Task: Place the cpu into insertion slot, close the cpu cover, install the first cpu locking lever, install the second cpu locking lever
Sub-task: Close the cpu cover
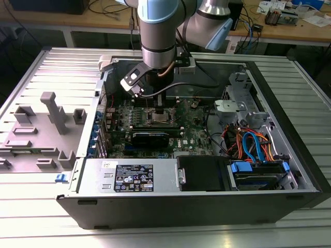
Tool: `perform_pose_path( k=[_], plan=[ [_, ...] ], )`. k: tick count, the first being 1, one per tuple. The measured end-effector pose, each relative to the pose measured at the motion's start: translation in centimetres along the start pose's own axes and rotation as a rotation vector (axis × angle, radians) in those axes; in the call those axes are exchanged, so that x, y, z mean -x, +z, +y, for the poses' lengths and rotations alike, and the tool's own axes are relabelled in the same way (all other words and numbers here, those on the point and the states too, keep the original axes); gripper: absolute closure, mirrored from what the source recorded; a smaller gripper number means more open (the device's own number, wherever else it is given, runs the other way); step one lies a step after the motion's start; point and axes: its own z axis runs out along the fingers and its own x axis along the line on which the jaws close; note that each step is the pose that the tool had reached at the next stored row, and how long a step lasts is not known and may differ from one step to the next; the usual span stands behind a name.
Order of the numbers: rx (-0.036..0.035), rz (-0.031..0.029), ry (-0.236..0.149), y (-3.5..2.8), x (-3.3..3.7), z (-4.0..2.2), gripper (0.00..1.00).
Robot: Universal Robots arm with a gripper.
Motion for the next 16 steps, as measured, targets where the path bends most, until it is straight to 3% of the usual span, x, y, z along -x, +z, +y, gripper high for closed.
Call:
perform_pose_path(
  k=[16],
  plan=[
    [-0.0003, 0.001, -0.018, 0.0, -0.01, 0.0, 0.89]
  ],
)
